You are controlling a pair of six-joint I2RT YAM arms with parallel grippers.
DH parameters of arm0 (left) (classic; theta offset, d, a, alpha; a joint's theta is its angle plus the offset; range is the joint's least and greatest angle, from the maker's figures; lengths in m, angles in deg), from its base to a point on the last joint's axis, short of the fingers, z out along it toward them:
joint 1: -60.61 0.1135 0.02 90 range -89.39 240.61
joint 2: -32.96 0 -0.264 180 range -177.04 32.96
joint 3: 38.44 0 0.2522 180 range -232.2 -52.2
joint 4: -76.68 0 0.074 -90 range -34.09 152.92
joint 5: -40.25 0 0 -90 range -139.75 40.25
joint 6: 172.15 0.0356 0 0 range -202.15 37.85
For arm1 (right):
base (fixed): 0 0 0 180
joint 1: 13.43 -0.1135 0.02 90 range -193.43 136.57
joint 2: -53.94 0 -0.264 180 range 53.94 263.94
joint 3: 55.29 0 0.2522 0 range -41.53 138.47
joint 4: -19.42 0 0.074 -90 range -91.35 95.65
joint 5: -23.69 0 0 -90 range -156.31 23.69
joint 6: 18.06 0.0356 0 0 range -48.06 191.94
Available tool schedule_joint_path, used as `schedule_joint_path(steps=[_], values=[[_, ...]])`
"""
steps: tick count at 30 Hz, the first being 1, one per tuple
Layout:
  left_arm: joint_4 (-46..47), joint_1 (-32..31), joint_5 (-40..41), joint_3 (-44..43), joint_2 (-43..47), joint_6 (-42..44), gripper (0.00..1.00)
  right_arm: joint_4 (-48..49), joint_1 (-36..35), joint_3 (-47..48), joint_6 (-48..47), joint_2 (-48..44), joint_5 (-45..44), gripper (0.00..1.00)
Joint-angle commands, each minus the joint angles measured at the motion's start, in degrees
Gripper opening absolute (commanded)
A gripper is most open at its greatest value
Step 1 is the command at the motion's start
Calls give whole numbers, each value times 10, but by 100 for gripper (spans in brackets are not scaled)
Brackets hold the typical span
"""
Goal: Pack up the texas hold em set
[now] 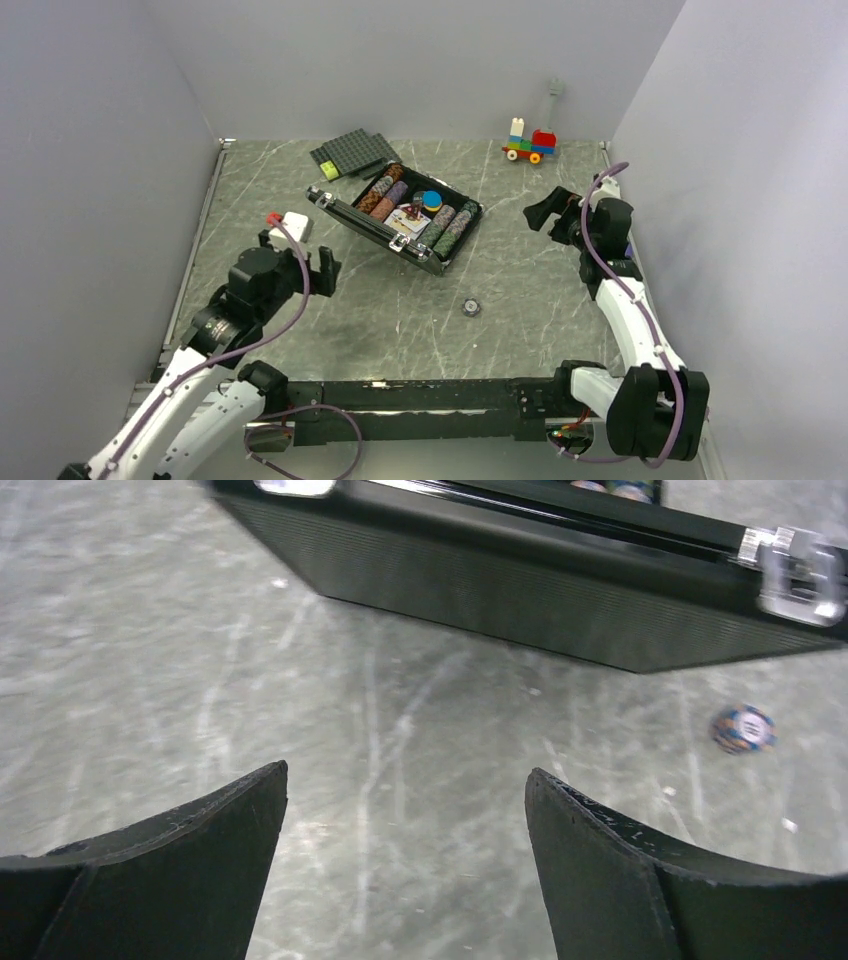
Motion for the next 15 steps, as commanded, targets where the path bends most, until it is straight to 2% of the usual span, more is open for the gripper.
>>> schedule_joint_path(steps=[1, 3, 9, 11, 15], values=[[16, -126, 74, 1, -24, -92, 92, -61, -1, 21, -8, -49, -97, 100], [43, -216, 109, 9, -46, -135, 92, -64, -1, 14, -7, -58, -94, 100], [118, -417, 218, -14, -186, -248, 92, -64, -1, 7, -6, -73, -75, 100], [133, -461, 237, -41, -251, -268, 93, -62, -1, 4, -6, -78, -69, 100], [167, -488, 198, -108, -375, -281, 93, -70, -1, 8, -6, -87, -58, 100]])
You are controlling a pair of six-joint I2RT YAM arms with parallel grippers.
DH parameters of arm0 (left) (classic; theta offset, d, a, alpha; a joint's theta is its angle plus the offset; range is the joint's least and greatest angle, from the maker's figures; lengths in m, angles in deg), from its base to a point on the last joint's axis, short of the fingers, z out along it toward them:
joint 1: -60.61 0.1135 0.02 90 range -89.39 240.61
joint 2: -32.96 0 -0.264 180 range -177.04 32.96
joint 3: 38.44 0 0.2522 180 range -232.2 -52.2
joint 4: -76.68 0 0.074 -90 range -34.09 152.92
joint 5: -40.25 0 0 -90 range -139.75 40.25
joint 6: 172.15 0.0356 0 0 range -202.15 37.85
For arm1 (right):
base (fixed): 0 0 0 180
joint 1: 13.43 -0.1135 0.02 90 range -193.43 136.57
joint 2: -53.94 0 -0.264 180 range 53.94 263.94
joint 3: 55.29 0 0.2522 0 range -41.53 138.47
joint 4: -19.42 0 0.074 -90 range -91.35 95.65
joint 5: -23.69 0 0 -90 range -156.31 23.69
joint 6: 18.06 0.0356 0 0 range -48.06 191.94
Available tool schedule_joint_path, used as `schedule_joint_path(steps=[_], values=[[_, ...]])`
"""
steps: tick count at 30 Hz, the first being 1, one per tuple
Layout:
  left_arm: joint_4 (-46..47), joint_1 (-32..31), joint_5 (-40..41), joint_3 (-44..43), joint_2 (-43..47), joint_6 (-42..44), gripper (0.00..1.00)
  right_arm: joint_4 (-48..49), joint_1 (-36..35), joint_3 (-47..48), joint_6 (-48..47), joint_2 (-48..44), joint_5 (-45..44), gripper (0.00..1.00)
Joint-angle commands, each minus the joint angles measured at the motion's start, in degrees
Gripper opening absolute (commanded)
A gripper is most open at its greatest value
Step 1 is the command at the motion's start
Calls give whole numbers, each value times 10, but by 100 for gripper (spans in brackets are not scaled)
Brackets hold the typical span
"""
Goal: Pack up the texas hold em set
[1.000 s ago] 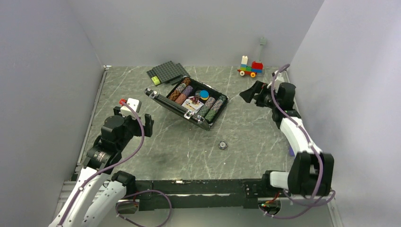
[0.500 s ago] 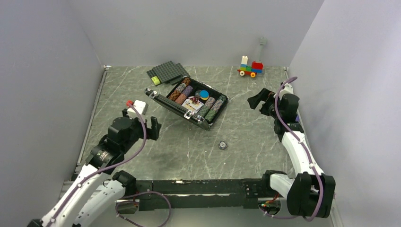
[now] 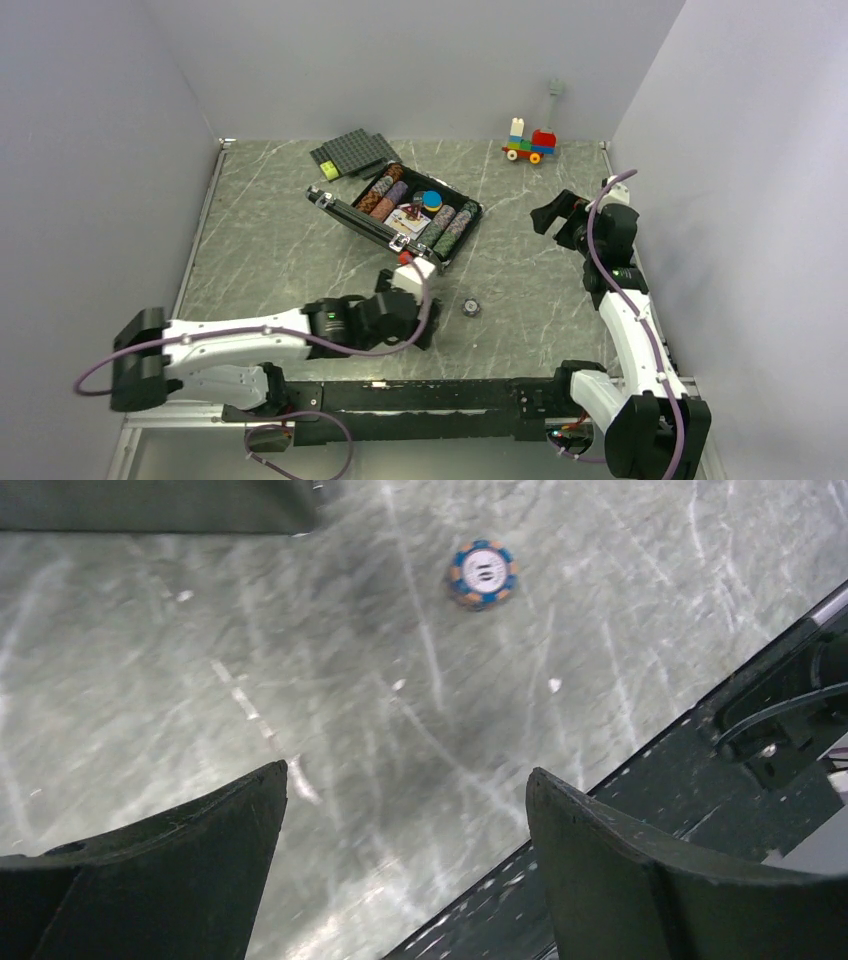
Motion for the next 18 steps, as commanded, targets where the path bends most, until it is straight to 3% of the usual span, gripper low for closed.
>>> schedule_joint_path(steps=[1, 10, 18], values=[[86, -25, 3, -83, -99, -44, 93, -2, -1, 9, -5, -22, 10, 100], [91, -26, -74, -223, -307, -4, 94, -41, 0, 27, -13, -53, -5, 100], [73, 0, -100, -278, -397, 3, 93, -65, -1, 32, -14, -80, -3, 100]])
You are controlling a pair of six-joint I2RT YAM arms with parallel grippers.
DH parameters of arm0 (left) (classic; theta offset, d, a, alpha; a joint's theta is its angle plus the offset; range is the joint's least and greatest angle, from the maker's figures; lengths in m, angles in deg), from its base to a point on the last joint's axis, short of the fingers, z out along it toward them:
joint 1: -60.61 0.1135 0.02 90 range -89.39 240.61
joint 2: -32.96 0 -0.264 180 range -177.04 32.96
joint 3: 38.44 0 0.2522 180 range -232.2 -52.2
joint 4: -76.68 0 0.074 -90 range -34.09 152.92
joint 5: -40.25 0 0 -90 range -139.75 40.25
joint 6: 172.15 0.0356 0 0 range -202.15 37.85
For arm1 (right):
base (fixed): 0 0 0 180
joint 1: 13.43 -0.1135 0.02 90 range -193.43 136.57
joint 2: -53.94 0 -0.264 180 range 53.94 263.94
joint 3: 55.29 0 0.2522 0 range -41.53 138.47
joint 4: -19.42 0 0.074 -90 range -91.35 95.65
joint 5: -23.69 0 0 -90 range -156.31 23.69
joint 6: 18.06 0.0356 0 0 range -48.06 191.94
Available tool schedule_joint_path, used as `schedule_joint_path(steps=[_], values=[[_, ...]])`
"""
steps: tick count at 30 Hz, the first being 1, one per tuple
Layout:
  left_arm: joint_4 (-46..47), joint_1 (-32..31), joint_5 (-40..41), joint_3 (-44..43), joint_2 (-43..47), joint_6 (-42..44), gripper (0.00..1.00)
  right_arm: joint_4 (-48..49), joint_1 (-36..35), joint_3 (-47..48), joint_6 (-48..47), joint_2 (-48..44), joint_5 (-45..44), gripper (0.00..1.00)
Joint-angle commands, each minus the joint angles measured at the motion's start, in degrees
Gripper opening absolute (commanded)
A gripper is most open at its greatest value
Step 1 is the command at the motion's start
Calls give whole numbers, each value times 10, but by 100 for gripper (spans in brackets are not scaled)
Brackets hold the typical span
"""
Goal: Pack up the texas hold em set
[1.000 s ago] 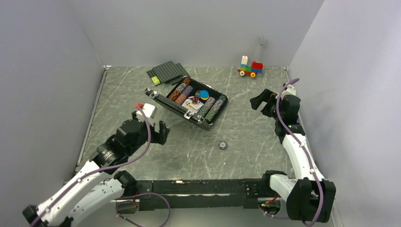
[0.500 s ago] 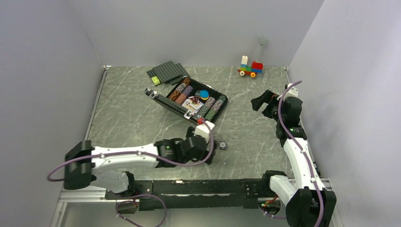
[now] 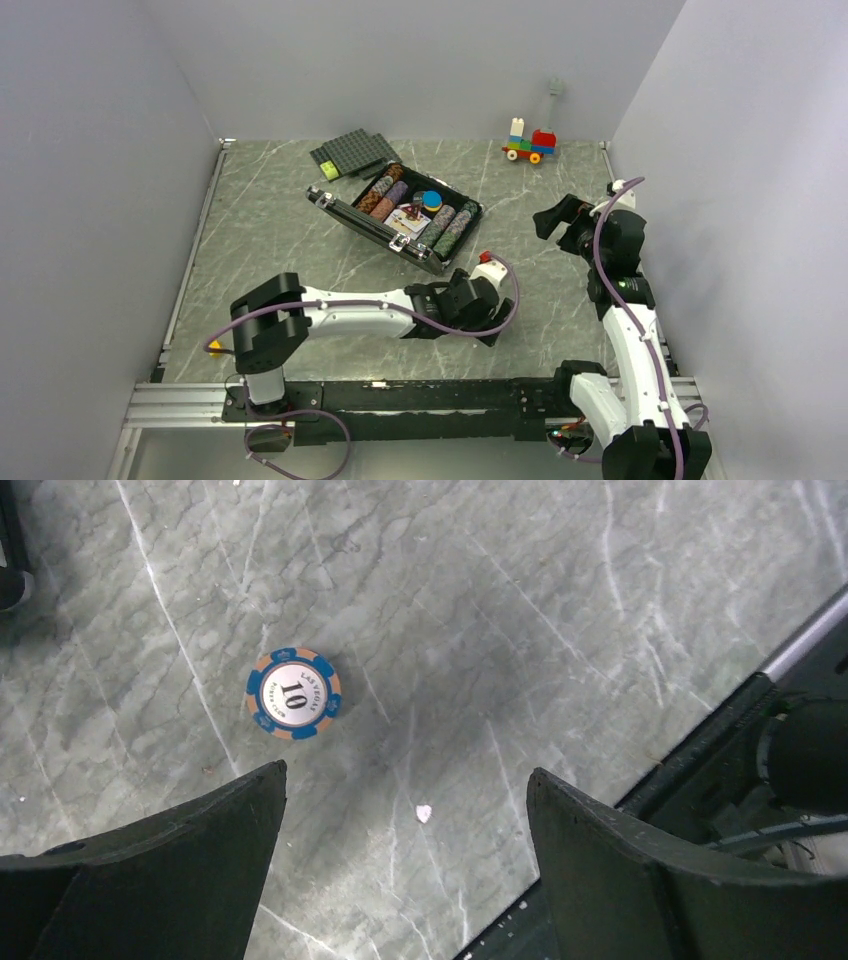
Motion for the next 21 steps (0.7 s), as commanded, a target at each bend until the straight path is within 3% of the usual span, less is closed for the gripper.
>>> schedule_joint_path(steps=[1, 21], values=[[-9, 16, -13, -34, -24, 14, 93, -7, -1, 22, -8, -19, 1, 100], [-69, 29, 45, -93, -111, 48, 79, -1, -1, 14, -6, -27, 51, 100]])
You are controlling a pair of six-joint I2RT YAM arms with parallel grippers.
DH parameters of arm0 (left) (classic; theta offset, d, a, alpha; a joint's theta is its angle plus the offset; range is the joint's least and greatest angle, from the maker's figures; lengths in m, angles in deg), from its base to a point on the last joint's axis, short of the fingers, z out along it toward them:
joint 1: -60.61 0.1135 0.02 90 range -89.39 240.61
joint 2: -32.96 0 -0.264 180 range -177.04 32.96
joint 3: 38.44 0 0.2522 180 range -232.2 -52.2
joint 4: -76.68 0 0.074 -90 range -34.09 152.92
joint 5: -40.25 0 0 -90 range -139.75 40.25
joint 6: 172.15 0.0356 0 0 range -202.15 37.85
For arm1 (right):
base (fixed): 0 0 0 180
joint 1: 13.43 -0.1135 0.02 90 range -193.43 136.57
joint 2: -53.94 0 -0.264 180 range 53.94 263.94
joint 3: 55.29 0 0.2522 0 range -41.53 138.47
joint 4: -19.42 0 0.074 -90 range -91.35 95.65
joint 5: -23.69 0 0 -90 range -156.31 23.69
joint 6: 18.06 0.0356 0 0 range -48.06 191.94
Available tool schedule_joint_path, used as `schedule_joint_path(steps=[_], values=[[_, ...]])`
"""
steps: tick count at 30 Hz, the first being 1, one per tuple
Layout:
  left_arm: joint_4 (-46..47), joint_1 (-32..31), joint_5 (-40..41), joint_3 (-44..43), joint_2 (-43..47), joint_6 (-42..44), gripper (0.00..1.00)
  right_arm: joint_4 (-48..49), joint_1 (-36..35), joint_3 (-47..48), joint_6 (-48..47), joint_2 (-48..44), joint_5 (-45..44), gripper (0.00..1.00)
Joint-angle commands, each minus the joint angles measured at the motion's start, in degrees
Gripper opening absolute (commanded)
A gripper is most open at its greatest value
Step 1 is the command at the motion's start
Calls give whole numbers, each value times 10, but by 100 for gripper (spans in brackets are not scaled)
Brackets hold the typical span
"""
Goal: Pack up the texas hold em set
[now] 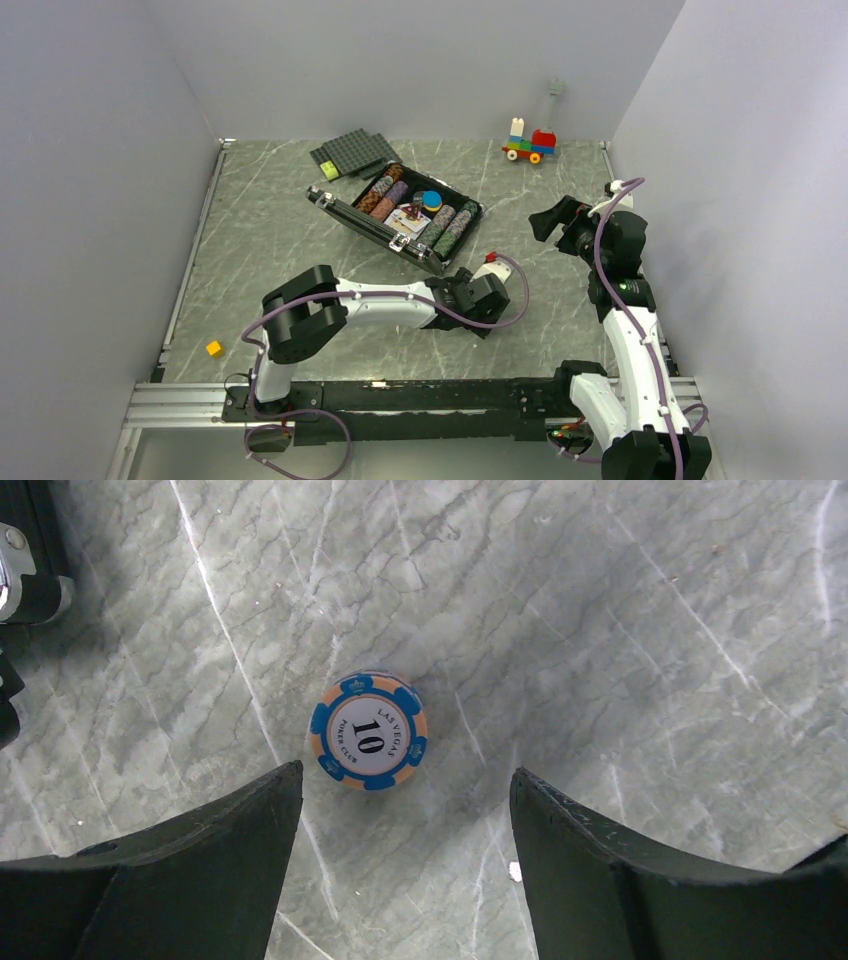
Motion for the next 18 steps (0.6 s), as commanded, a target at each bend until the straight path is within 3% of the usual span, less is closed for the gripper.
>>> schedule_joint_path(steps=[1, 18], values=[[-4, 5, 23, -24, -9, 7, 79, 2, 0, 14, -5, -14, 14, 100], [18, 23, 5, -29, -37, 22, 69, 0, -1, 14, -7, -16, 15, 100]])
